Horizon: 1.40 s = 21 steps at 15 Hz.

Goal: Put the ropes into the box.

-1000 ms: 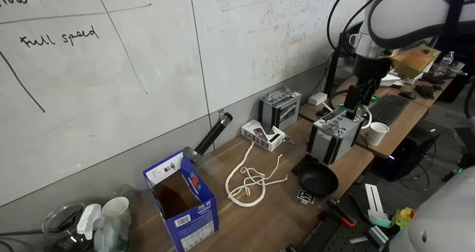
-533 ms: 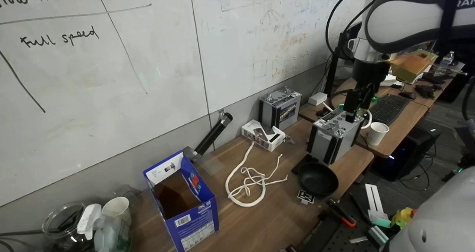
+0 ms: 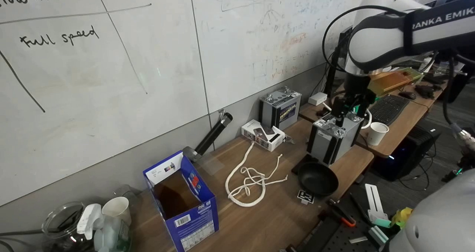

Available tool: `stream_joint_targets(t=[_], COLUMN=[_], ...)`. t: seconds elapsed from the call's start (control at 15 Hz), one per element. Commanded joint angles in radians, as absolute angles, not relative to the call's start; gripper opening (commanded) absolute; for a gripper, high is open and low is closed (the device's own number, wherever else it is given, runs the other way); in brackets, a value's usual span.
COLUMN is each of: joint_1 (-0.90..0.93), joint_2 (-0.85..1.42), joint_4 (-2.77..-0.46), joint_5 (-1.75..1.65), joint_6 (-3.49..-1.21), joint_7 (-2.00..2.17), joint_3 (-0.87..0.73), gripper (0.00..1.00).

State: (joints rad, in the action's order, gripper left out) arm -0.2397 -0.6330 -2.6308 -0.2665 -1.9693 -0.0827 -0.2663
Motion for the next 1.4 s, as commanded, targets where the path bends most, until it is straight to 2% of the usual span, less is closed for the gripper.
stream_joint_targets(t=[0.0,0.6,1.33], joint_1=[-0.251,-0.182,-0.099], joint_2=[-0.431,-0.051,0.238], joint_4=[-2.570,-2.419,-2.265], joint_5=[-0.185,0.071,0.286], joint_6=[-2.086,-2.334,-2.436], joint_7=[0.074,0.159,0.268], joint_3=[-0.249,-0.196,-0.086], gripper=[1.00,1.00,1.00])
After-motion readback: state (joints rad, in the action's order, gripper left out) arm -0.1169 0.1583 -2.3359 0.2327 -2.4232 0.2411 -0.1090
